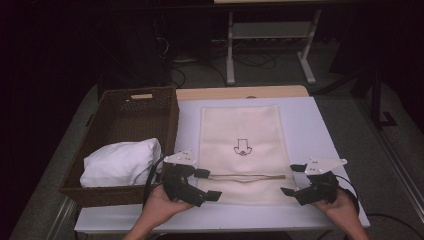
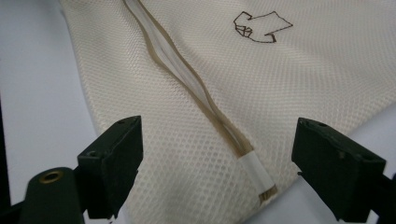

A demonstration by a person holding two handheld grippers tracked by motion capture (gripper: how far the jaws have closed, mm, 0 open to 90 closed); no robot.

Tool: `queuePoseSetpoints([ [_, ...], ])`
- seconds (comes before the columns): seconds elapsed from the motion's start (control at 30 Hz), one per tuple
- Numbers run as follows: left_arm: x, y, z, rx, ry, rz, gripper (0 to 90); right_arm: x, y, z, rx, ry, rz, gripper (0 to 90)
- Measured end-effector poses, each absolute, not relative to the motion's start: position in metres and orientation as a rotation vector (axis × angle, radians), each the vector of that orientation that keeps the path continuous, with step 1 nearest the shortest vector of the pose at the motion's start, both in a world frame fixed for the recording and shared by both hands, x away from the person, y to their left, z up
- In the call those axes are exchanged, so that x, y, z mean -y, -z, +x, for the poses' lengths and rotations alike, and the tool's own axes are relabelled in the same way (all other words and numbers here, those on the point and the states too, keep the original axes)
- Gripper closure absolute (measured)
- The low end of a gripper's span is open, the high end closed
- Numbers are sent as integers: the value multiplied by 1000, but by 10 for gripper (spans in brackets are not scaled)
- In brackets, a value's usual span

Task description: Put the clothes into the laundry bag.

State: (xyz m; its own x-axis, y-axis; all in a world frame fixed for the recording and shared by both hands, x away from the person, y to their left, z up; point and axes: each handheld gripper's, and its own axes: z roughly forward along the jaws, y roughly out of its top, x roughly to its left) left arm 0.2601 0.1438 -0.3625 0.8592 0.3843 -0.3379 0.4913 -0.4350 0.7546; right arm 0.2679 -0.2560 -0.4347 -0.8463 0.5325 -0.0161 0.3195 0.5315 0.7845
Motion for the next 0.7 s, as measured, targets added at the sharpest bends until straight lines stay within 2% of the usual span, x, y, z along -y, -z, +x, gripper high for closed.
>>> queuePoseSetpoints([
  [0.13, -156, 352, 270, -661, 156, 2061, 149, 251, 435, 275, -2526, -1196, 712, 153],
  [0.27, -169, 340, 281, -617, 229, 2062, 150, 248, 435, 278, -2539, -1189, 707, 156],
  [0.7, -216, 304, 308, -638, 196, 2058, 150, 245, 433, 282, -2550, -1182, 731, 150],
])
